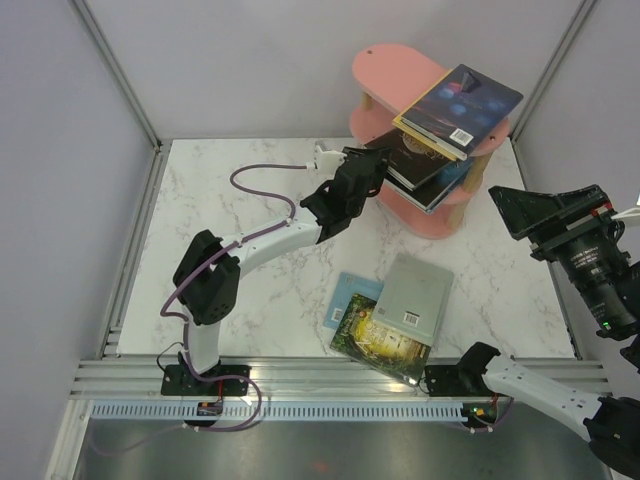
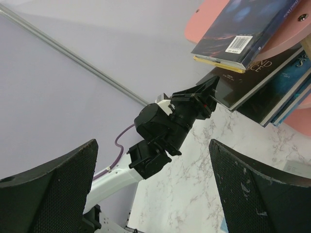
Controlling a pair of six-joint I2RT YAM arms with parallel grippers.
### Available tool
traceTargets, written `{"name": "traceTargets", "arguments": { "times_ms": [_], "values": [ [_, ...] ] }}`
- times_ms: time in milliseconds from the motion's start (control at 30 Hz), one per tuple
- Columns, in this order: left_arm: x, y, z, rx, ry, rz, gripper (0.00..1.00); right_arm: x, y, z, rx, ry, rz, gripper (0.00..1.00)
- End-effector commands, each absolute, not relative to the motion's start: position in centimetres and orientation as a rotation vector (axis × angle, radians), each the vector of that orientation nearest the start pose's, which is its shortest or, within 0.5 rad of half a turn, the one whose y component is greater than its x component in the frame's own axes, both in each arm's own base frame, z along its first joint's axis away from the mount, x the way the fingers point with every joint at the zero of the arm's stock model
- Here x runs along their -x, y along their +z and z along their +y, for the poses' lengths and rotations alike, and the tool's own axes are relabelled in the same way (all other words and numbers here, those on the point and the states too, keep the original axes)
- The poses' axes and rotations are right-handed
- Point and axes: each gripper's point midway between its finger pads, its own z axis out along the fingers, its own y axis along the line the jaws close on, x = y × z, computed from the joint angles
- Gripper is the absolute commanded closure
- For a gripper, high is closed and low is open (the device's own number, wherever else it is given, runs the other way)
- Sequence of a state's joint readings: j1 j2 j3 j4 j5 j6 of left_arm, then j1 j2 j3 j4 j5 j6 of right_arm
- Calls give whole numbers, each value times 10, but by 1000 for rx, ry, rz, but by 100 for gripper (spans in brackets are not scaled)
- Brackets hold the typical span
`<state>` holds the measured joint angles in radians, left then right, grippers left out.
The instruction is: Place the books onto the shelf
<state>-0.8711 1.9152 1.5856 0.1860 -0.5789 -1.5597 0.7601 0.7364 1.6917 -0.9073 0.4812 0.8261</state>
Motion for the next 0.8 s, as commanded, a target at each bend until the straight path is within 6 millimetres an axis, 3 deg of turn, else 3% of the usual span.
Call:
{"name": "traceTargets", "arguments": {
  "times_ms": [0,133,333,467,700,767],
  "values": [
    [-433,344,-430,1062,-1403,1453,98,-152,511,65,-465,876,1522,2],
    [-424,338,-436,1044,-1400,1501,98,-153,508,64,-472,870,1525,2],
    [-414,336,-458,945,-1464,1594,81,-153,503,64,-479,870,1529,2],
    [-410,329,-466,927,-1484,1648,65,-152,502,63,-479,871,1531,2],
    [-399,320,-459,878,-1394,1751,40,-150,496,60,-494,870,1531,2],
    [-395,325,-457,851,-1382,1764,28,-150,495,58,-503,866,1527,2]
  ]
}}
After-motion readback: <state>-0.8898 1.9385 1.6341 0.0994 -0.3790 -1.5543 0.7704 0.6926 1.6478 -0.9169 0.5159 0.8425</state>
